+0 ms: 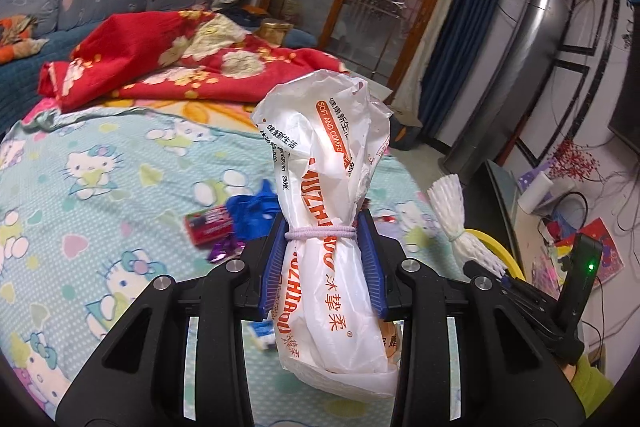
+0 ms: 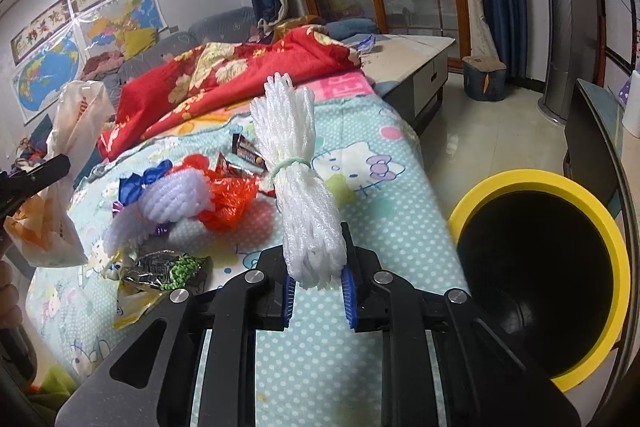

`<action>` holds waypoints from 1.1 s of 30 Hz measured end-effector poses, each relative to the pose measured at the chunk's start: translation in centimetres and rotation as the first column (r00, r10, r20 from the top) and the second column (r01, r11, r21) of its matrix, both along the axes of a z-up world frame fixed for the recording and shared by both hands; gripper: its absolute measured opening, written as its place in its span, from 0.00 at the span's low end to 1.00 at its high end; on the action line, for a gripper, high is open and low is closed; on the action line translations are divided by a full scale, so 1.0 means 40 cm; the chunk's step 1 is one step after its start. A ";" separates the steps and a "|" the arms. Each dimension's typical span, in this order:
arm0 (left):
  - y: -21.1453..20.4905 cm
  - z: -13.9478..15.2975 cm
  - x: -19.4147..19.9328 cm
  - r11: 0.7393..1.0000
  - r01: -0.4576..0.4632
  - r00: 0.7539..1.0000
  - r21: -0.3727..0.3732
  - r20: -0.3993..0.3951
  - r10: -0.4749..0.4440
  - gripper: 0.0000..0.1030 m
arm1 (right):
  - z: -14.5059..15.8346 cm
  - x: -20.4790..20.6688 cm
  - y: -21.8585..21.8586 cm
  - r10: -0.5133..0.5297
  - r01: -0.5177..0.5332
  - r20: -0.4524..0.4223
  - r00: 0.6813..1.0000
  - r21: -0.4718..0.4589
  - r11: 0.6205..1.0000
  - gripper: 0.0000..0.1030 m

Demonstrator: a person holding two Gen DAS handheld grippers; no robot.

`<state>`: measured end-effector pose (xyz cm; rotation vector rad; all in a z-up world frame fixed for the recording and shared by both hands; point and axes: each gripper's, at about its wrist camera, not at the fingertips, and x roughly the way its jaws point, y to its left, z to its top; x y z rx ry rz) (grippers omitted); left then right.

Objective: Collect trash
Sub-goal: 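Carry both items over the yellow bin and open both tools to drop them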

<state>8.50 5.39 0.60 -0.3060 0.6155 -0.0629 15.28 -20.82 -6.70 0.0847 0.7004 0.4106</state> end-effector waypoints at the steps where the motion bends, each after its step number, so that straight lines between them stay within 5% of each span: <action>1: -0.009 0.001 0.002 1.000 0.007 1.000 0.000 0.000 -0.007 0.28 | 0.005 -0.003 -0.007 -0.005 0.005 0.006 1.000 0.002 1.000 0.18; 33: -0.366 -0.019 0.100 0.956 0.290 0.957 0.052 -0.001 -0.291 0.28 | 0.041 -0.029 -0.276 -0.256 0.255 0.020 0.967 0.045 0.966 0.18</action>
